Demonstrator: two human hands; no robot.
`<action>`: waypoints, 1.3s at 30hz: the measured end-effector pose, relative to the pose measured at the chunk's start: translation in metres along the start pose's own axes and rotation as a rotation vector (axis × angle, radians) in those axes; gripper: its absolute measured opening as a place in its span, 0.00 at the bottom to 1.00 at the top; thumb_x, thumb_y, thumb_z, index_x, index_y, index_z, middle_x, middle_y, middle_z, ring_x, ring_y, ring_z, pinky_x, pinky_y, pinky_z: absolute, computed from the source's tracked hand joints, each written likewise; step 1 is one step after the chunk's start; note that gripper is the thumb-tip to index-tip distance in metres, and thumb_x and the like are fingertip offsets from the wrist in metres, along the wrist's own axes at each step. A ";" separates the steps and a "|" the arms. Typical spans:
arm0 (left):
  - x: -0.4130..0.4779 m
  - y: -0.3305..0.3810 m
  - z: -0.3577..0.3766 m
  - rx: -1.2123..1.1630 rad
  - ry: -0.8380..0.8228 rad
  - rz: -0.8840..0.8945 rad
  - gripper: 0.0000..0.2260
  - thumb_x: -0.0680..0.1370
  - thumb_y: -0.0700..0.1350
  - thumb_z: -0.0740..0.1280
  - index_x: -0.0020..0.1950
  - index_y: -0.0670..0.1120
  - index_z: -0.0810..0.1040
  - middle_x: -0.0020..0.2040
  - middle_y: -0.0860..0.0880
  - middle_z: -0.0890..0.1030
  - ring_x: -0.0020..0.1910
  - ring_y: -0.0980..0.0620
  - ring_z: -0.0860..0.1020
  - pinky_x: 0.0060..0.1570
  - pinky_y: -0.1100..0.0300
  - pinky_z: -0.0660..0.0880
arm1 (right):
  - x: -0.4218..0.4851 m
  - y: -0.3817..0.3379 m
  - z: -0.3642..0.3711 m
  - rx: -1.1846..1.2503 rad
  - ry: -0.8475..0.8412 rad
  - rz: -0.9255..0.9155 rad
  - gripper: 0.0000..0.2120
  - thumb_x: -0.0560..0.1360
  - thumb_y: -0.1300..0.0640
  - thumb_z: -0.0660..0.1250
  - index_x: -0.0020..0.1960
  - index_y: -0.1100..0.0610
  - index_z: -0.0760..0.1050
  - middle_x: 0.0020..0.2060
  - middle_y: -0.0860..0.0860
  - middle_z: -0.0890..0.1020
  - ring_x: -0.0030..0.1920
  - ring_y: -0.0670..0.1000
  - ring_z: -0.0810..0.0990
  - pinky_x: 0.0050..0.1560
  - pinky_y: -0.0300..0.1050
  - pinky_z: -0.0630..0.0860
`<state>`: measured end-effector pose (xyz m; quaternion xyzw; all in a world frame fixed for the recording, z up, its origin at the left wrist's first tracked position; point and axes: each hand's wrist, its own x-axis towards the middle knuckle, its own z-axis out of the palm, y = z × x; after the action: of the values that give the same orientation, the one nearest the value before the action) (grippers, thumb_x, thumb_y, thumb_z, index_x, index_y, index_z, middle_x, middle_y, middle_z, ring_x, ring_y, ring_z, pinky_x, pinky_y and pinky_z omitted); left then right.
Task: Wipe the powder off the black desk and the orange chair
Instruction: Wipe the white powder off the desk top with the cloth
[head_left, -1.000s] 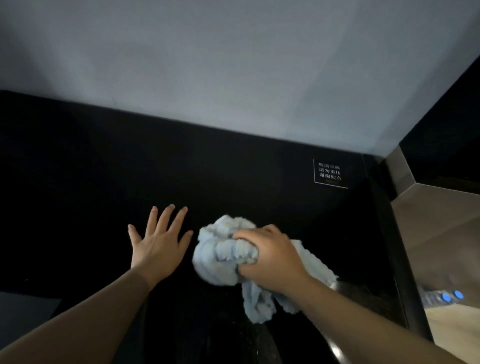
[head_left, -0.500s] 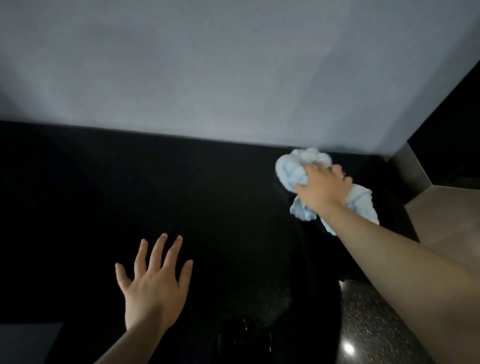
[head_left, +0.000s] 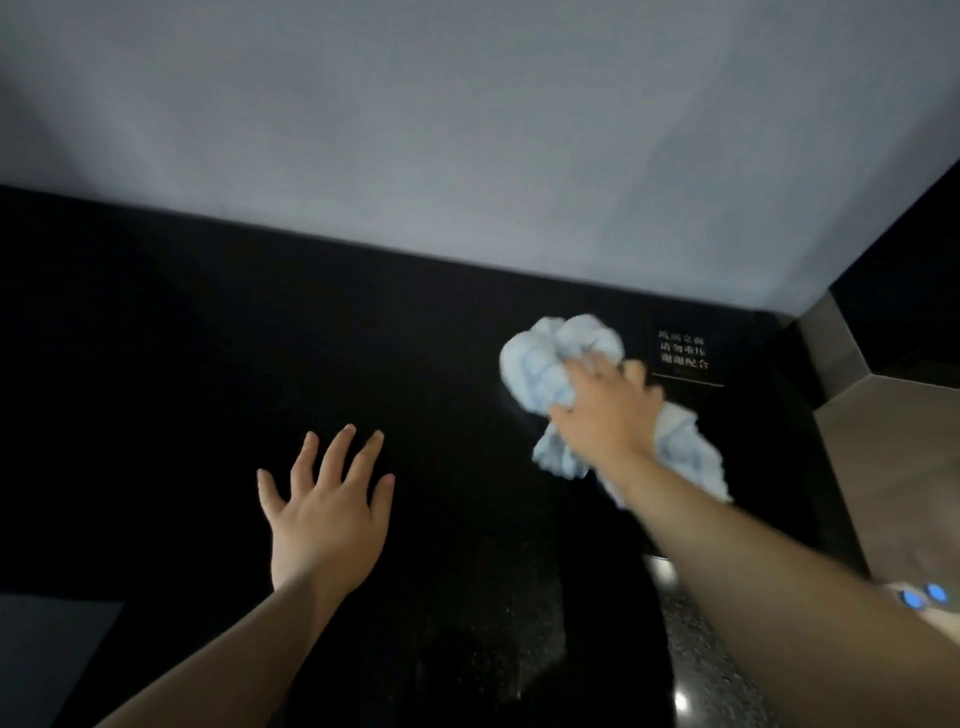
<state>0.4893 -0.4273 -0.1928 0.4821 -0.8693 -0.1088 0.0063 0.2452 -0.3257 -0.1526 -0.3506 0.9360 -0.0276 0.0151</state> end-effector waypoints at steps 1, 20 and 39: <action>0.000 0.000 0.000 -0.007 0.003 0.000 0.23 0.79 0.60 0.47 0.75 0.62 0.52 0.77 0.57 0.52 0.77 0.48 0.46 0.71 0.38 0.43 | -0.024 -0.008 0.004 0.004 0.006 -0.077 0.22 0.71 0.46 0.61 0.64 0.41 0.67 0.67 0.45 0.69 0.59 0.58 0.67 0.53 0.53 0.65; -0.090 -0.040 -0.021 -0.137 -0.156 0.254 0.20 0.83 0.49 0.50 0.75 0.57 0.57 0.77 0.58 0.54 0.76 0.56 0.45 0.74 0.54 0.42 | -0.242 -0.044 0.019 0.117 -0.072 -0.175 0.25 0.70 0.40 0.57 0.67 0.39 0.63 0.67 0.40 0.67 0.59 0.55 0.67 0.54 0.53 0.63; -0.222 -0.120 -0.028 -0.286 -0.206 0.369 0.19 0.80 0.43 0.56 0.71 0.55 0.67 0.73 0.55 0.66 0.74 0.57 0.58 0.75 0.57 0.46 | -0.386 -0.115 -0.002 0.522 -0.020 -0.040 0.15 0.63 0.46 0.65 0.49 0.43 0.79 0.44 0.42 0.81 0.45 0.53 0.77 0.42 0.46 0.74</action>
<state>0.7115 -0.3070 -0.1675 0.2960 -0.9144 -0.2763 0.0059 0.6112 -0.1582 -0.1400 -0.3537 0.8898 -0.2649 0.1139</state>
